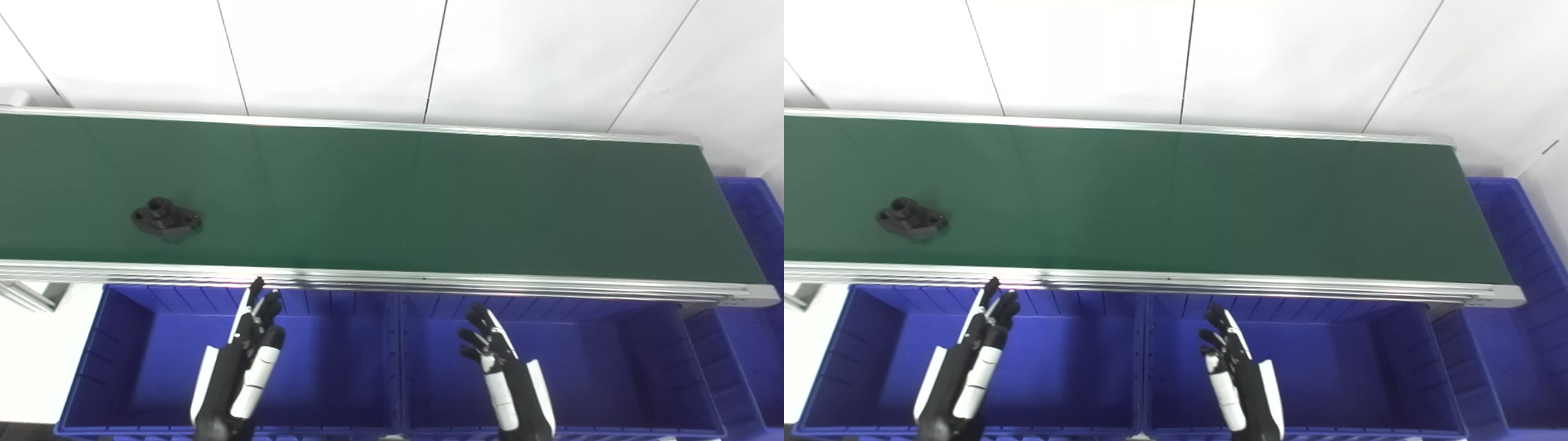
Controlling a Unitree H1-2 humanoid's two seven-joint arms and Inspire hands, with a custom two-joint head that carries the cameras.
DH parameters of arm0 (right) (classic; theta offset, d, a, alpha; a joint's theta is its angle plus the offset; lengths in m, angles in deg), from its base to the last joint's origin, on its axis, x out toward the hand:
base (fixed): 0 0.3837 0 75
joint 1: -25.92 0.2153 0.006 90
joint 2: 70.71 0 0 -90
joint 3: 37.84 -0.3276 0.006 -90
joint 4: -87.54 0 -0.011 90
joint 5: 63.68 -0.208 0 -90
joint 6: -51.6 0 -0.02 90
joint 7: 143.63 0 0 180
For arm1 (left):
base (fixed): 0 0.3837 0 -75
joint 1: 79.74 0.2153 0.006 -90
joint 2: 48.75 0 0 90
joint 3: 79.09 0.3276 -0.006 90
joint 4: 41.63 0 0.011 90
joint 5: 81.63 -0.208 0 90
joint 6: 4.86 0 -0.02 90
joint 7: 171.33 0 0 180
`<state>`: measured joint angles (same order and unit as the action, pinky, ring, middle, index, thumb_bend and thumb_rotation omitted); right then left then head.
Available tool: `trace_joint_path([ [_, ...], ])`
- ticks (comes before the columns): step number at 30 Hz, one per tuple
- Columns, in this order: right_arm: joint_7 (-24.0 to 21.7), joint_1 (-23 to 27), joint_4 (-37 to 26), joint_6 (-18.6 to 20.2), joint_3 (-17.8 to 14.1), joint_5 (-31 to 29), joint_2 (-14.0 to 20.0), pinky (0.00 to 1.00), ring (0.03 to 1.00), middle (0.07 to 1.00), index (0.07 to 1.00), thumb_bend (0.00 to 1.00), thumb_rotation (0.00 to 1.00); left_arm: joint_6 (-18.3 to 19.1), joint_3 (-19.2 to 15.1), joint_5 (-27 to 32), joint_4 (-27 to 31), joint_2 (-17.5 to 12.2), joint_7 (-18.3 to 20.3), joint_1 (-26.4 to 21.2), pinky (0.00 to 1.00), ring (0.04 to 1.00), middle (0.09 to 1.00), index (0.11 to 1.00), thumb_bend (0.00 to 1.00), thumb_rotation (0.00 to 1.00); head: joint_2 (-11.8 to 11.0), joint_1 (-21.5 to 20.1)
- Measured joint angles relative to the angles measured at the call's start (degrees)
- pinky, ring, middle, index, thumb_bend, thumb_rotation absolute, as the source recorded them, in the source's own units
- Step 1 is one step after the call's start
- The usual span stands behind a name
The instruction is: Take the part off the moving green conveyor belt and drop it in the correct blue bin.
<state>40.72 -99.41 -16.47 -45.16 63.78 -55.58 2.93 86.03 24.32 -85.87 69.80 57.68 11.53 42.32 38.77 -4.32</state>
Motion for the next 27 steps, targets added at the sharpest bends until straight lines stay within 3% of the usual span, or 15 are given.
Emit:
trace_joint_path([
  [9,-0.23,0.89,4.43,-3.15,-3.12,-1.07,2.41,0.77,0.837,0.908,0.98,0.8,1.0,-2.7,2.24,-3.8,-5.19,3.27,-2.88,-0.17,0.86,0.883,0.904,1.0,0.56,0.75,-3.52,5.81],
  [12,-0.23,1.39,4.83,-4.7,-4.26,-1.09,3.11,0.77,0.835,0.893,0.991,0.73,1.0,-3.02,2.43,-4.66,-5.72,3.68,-3.45,-0.47,0.86,0.86,0.889,1.0,0.55,0.73,-3.79,7.04],
  [17,0.38,1.94,7.22,-12.3,-5.99,-1.77,3.19,0.7,0.759,0.829,0.965,0.54,1.0,-3.02,2.46,-5.03,-6.25,3.69,-4.32,-0.72,0.82,0.854,0.882,1.0,0.59,0.76,-4.4,8.63],
  [19,1.25,2.06,7.23,-15.3,-6.65,-0.66,2.65,0.69,0.753,0.829,0.964,0.52,1.0,-3.02,2.52,-5.21,-6.27,3.65,-4.43,-0.76,0.82,0.853,0.88,1.0,0.59,0.77,-4.41,8.63],
  [23,2.1,2.26,6.91,-16.47,-6.93,0.42,1.89,0.7,0.772,0.847,0.977,0.53,0.99,-3.48,2.51,-5.98,-7.05,3.6,-4.52,-1.09,0.8,0.845,0.88,0.997,0.58,0.76,-6.16,8.1],
  [25,2.14,2.15,6.16,-16.53,-6.57,0.61,2.0,0.72,0.792,0.86,0.986,0.56,0.98,-4.3,2.46,-5.98,-7.82,3.58,-4.59,-1.3,0.8,0.842,0.88,0.995,0.58,0.76,-8.35,7.49],
  [27,2.14,2.22,5.61,-16.66,-6.19,0.58,2.33,0.72,0.795,0.862,0.99,0.59,0.98,-4.54,2.37,-5.97,-8.65,3.54,-4.6,-1.54,0.8,0.844,0.88,0.995,0.56,0.73,-8.71,7.05],
])
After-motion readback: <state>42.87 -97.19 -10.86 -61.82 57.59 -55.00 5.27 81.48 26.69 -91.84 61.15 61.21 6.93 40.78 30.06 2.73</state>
